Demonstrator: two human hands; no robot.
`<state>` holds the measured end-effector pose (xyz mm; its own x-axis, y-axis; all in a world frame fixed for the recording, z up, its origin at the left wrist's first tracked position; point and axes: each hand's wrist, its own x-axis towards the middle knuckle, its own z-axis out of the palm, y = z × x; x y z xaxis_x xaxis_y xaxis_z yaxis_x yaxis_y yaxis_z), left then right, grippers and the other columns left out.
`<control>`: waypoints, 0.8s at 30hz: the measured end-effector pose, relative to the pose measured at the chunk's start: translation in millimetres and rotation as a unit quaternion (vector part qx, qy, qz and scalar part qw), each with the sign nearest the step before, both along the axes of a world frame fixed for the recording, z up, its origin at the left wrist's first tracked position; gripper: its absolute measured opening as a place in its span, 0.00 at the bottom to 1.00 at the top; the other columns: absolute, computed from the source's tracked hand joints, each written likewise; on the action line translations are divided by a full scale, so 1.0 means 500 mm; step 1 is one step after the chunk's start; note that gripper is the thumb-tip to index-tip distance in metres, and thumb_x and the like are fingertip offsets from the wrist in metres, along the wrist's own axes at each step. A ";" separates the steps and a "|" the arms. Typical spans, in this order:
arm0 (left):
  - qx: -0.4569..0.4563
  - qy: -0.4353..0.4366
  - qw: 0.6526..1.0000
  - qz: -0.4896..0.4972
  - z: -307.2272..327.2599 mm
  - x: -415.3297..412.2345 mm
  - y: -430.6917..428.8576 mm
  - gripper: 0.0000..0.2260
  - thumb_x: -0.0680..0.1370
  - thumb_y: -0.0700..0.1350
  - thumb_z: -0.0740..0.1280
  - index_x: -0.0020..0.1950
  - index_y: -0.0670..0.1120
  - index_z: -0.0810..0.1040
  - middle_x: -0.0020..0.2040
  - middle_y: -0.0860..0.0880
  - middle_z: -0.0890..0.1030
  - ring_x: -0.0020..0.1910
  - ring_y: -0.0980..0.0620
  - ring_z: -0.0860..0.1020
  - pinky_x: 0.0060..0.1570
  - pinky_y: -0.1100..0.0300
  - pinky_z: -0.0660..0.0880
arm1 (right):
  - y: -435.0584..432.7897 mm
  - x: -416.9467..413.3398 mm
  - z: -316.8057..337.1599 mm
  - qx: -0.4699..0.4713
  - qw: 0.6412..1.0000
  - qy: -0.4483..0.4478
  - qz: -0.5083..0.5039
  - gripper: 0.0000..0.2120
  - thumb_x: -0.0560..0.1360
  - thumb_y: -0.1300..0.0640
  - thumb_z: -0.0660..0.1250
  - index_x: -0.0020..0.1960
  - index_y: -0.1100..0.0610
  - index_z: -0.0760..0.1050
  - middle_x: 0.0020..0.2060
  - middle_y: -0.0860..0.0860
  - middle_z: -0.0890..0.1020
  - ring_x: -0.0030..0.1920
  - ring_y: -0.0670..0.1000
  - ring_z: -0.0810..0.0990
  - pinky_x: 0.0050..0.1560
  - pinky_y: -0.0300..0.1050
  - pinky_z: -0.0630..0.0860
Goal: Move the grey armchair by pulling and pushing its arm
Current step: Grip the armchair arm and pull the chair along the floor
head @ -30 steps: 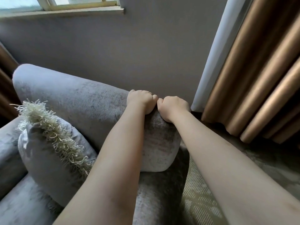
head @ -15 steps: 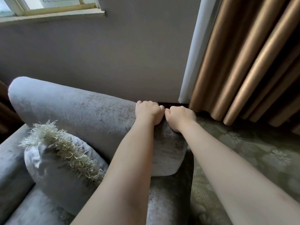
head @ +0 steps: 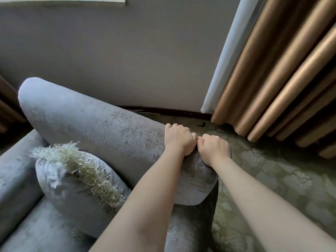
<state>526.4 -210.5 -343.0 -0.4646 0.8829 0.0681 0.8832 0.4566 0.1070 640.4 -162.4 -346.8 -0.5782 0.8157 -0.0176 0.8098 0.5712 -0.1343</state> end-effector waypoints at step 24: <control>0.195 -0.212 0.601 0.746 0.049 -0.166 0.044 0.53 0.67 0.66 0.65 0.75 0.42 0.35 0.75 0.35 0.38 0.74 0.34 0.39 0.65 0.30 0.40 | 0.167 -0.018 0.049 -0.178 0.933 -0.060 0.307 0.22 0.80 0.44 0.48 0.67 0.54 0.64 0.66 0.50 0.69 0.67 0.51 0.66 0.68 0.52 0.60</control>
<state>443.5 -188.4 -318.4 -0.7680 -0.5812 -0.2690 -0.6211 0.5737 0.5339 631.6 -79.0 -322.2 -0.9112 0.2604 -0.3192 0.3652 0.8692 -0.3332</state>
